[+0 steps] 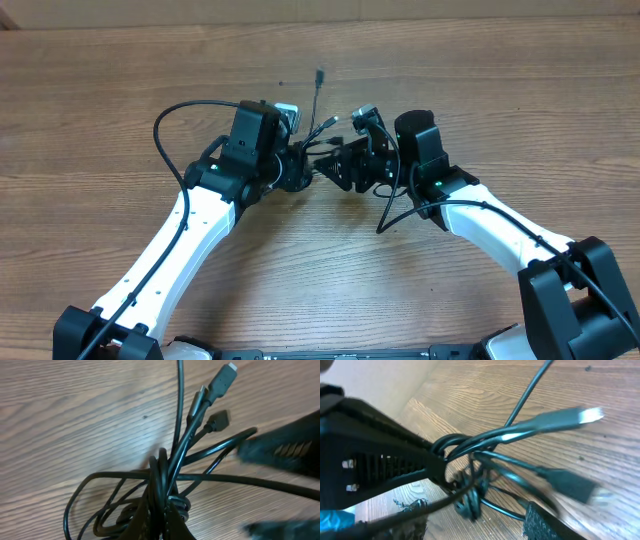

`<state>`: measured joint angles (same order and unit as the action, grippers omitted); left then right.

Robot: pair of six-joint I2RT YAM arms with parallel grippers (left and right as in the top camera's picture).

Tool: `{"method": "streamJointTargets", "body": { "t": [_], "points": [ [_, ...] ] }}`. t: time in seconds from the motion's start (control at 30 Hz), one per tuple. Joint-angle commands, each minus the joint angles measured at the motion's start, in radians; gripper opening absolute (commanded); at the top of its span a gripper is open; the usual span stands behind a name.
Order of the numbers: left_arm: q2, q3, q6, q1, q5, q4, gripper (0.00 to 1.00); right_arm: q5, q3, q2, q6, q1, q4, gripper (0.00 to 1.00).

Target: Untangle cables

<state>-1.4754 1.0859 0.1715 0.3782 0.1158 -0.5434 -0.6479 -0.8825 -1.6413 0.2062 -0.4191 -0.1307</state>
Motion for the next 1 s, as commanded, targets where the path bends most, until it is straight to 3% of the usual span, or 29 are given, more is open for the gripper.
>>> {"method": "streamJointTargets", "body": {
  "t": [0.0,0.17,0.3,0.57,0.97],
  "points": [
    [0.023,0.016,-0.172,0.002,-0.06,-0.02,0.04,-0.002,-0.022,0.005,0.062,0.051,0.024,0.61],
    [0.023,0.016,-0.267,0.002,-0.038,-0.06,0.04,-0.164,-0.022,0.005,0.052,0.154,0.063,0.61],
    [0.023,0.016,-0.381,0.002,0.048,-0.097,0.04,-0.393,-0.022,0.005,-0.16,0.208,0.077,0.63],
    [0.023,0.017,-0.538,0.002,0.211,-0.156,0.04,-0.405,-0.022,0.005,-0.51,0.206,0.122,0.67],
    [0.023,0.016,-0.601,0.003,0.333,-0.159,0.04,-0.395,-0.022,0.005,-0.669,0.125,0.164,0.66]
  ]
}}
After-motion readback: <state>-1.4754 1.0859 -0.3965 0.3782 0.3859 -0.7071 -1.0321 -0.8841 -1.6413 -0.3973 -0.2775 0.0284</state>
